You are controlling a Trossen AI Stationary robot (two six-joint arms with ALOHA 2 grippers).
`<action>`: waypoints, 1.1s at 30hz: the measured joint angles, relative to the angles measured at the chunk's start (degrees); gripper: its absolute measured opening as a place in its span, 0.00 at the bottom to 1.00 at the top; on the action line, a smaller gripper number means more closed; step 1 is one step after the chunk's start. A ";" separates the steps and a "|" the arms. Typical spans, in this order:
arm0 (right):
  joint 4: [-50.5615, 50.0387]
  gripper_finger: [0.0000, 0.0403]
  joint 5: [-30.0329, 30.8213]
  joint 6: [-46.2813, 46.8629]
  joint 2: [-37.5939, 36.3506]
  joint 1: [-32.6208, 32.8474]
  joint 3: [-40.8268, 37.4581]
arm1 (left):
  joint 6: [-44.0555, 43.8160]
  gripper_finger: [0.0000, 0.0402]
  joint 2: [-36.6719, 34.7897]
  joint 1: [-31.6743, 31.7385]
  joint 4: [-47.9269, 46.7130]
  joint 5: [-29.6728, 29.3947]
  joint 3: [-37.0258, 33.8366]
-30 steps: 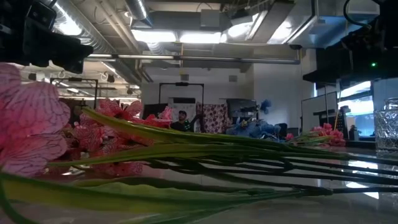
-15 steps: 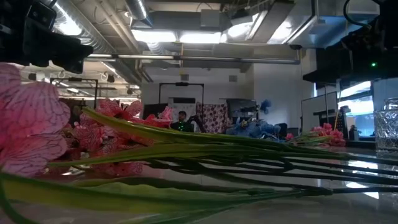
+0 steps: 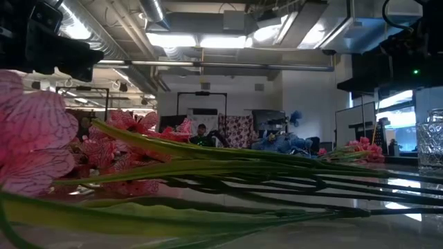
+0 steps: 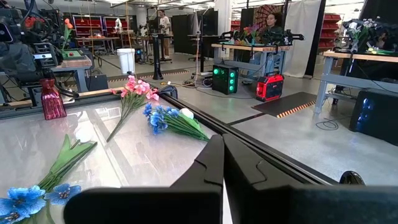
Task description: Sort flowers into vase by color
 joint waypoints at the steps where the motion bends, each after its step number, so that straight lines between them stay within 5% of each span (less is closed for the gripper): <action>1: -0.02 0.00 0.00 0.00 0.00 0.02 0.00 | 0.00 0.35 0.00 0.00 -0.02 0.00 0.00; 24: -0.01 0.00 0.00 0.00 -0.01 0.02 0.00 | 0.04 0.35 0.02 -0.01 0.44 0.01 0.00; 33: -0.01 0.00 -0.01 0.00 0.00 0.02 -0.02 | -11.21 0.35 0.00 -0.04 14.75 2.71 0.07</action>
